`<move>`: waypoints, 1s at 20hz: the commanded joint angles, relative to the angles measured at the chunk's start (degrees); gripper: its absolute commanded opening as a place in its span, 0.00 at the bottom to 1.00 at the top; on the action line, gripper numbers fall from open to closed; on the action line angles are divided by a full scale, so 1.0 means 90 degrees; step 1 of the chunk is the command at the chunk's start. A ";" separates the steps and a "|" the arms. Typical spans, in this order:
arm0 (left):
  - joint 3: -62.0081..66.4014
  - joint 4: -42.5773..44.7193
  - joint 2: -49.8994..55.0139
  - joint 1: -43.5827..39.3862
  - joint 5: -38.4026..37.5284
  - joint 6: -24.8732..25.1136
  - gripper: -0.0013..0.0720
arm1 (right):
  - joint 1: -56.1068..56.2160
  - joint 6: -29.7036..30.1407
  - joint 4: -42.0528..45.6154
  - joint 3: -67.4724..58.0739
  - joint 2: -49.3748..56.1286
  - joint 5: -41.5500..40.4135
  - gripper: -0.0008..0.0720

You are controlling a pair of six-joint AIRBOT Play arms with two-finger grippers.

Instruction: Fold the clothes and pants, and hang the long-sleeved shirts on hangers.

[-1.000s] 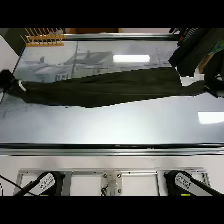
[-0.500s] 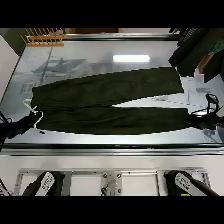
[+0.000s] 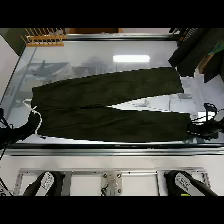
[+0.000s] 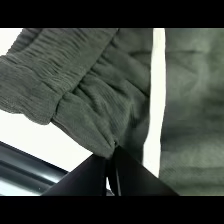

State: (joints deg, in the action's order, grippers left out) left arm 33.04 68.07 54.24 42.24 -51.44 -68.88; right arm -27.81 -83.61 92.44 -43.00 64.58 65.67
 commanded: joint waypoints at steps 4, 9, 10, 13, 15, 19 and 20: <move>-0.0002 -0.0012 0.0170 0.0015 -0.0117 0.0058 0.04 | 0.0007 -0.0945 -0.0141 -0.1103 -0.0126 0.0379 0.89; -0.0002 -0.0012 -0.0153 0.0015 -0.0092 0.0058 0.04 | 0.0012 -0.1217 -0.1872 -0.2064 0.0508 -0.0748 0.89; -0.0002 -0.0012 -0.0165 0.0015 -0.0092 0.0058 0.04 | 0.0017 -0.1214 -0.2234 -0.2164 0.0799 -0.1015 0.89; -0.0002 -0.0015 -0.0160 0.0015 -0.0092 0.0058 0.04 | 0.0022 -0.1212 -0.3177 -0.2414 0.1906 -0.1775 0.89; -0.0002 -0.0015 -0.0160 0.0015 -0.0092 0.0058 0.04 | 0.0056 -0.1207 -0.3592 -0.2591 0.2591 -0.2016 0.89; -0.0002 -0.0015 -0.0160 0.0015 -0.0090 0.0058 0.04 | 0.0459 -0.1192 -0.3759 -0.2953 0.3521 -0.2521 0.89; -0.0002 -0.0015 -0.0160 0.0015 -0.0092 0.0058 0.04 | 0.0617 -0.1192 -0.3757 -0.3050 0.3655 -0.2693 0.89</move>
State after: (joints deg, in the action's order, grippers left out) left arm 33.04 67.94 52.84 42.30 -52.31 -68.29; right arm -24.97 -94.37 61.30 -68.07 92.16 46.54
